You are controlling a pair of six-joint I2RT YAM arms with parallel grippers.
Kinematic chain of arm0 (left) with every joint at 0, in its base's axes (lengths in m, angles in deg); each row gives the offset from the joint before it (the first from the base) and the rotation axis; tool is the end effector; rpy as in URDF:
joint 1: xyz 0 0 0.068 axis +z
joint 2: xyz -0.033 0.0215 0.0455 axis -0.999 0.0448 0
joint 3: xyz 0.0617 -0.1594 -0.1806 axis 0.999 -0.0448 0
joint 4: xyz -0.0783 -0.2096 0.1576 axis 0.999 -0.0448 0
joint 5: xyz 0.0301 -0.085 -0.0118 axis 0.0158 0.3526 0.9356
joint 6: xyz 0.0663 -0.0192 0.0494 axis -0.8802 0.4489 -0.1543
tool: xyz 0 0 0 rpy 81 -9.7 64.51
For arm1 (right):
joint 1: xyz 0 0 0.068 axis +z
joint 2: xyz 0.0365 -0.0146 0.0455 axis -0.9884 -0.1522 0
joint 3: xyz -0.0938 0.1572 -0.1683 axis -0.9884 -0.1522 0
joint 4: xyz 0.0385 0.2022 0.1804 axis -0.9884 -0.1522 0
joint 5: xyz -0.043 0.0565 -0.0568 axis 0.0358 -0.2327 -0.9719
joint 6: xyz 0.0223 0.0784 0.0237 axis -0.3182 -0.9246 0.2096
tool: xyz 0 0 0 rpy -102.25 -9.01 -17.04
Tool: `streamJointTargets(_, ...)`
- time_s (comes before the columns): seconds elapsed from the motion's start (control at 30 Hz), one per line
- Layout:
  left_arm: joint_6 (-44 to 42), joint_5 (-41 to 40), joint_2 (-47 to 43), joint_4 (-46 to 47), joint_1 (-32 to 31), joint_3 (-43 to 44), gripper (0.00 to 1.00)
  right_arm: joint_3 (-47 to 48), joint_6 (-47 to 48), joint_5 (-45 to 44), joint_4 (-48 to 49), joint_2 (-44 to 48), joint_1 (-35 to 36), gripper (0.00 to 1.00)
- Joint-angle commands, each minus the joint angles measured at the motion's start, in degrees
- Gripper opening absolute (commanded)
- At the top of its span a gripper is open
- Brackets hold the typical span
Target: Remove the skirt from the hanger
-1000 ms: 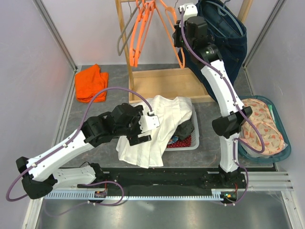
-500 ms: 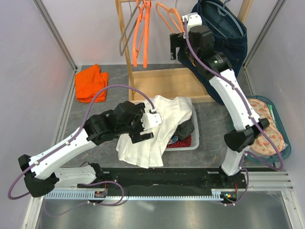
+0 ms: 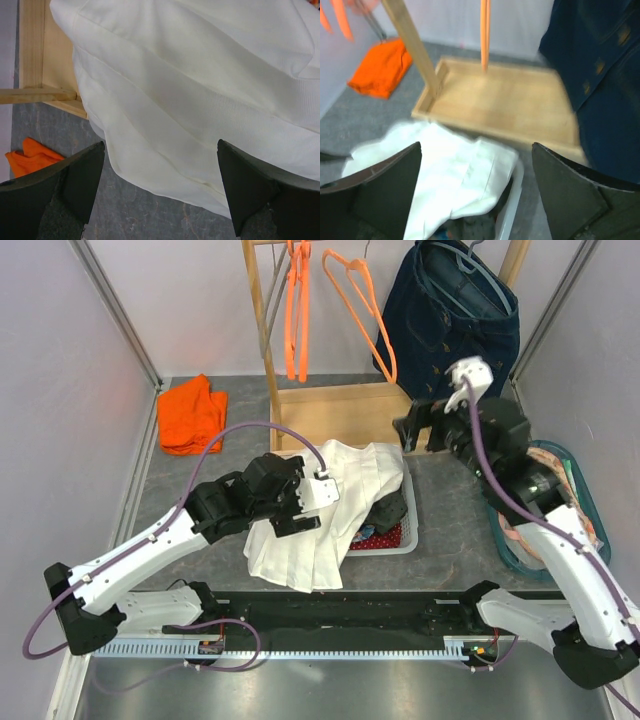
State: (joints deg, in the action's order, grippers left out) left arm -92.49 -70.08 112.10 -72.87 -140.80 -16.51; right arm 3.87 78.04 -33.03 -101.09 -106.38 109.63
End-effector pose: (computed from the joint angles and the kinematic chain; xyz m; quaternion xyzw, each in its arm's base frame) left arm 0.1719 -0.2179 0.2950 0.5976 0.6904 -0.0315 0.4066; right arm 0.2416 0.1218 0.4484 -0.0956 0.7597 0.1683 0.6209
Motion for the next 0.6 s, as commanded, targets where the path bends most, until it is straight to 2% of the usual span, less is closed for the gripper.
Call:
streamJointTargets(0.0,-4.8,-0.9,-1.4,3.6,1.2,-1.9,1.00,-16.4,-6.1,8.1,6.5,1.5,0.2,0.98)
streamJointTargets(0.03,-5.0,-1.6,-1.3,4.2,1.3,-2.2,1.00,-21.3,-8.1,11.5,9.7,2.4,0.2,0.98)
streamJointTargets(0.13,-6.1,-4.0,-1.4,7.5,2.1,-4.0,1.00,-27.9,-11.3,14.3,15.3,2.2,0.2,0.98)
streamJointTargets(0.37,-8.9,-8.2,1.9,15.6,5.7,-10.1,1.00,-33.4,-15.3,18.8,24.9,-5.3,0.2,0.97)
streamJointTargets(0.4,-9.2,-8.7,2.6,16.3,6.3,-11.1,1.00,-33.5,-15.6,19.5,25.7,-6.2,0.2,0.96)
streamJointTargets(0.47,-9.5,-8.7,3.5,17.5,6.8,-13.7,1.00,-33.3,-16.4,20.9,27.1,-6.6,0.5,0.83)
streamJointTargets(0.5,-10.1,-8.4,4.8,17.4,6.8,-14.3,0.95,-33.0,-16.4,21.1,27.2,-5.9,0.6,0.76)
streamJointTargets(0.53,-10.2,-8.2,5.5,16.7,6.8,-14.3,0.82,-32.8,-16.4,20.9,27.1,-5.0,1.2,0.62)
streamJointTargets(0.57,-10.2,-7.9,6.2,16.4,6.9,-13.9,0.59,-32.5,-16.1,19.9,26.7,-4.1,1.7,0.56)
